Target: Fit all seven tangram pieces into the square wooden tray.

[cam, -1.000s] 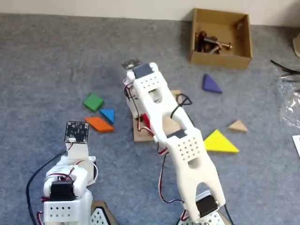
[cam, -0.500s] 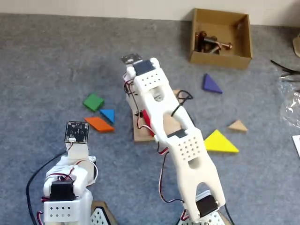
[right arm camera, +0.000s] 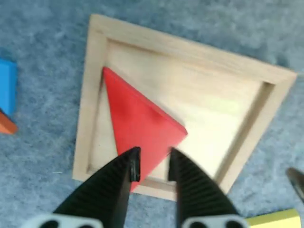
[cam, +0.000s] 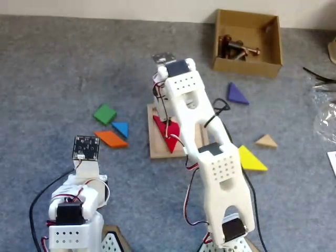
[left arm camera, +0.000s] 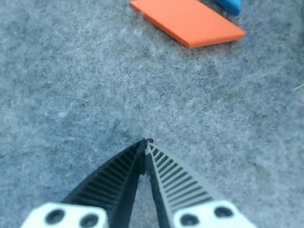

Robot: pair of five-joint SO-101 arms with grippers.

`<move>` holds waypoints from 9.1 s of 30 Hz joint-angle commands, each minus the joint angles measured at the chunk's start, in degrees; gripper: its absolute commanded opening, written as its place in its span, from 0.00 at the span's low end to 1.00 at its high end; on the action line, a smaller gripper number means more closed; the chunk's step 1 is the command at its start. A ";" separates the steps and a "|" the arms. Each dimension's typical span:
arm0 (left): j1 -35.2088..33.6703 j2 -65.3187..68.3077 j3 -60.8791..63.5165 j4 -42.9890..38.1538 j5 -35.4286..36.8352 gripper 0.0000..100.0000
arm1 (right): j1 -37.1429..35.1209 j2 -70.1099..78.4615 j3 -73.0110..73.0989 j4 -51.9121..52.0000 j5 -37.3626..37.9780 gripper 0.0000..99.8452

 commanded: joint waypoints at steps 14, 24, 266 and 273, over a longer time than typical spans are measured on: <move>-0.66 -0.31 1.27 0.44 -0.35 0.01 | 5.32 -5.05 8.92 0.92 0.70 0.00; -0.66 -0.31 1.27 0.44 -0.35 0.01 | 1.27 -4.79 13.23 0.57 0.70 0.00; -0.66 -0.31 1.27 0.44 -0.35 0.01 | 41.10 -40.75 82.33 -34.07 91.16 0.28; -0.66 -0.31 1.27 0.44 -0.35 0.01 | 40.84 -40.84 90.51 -42.77 91.16 0.28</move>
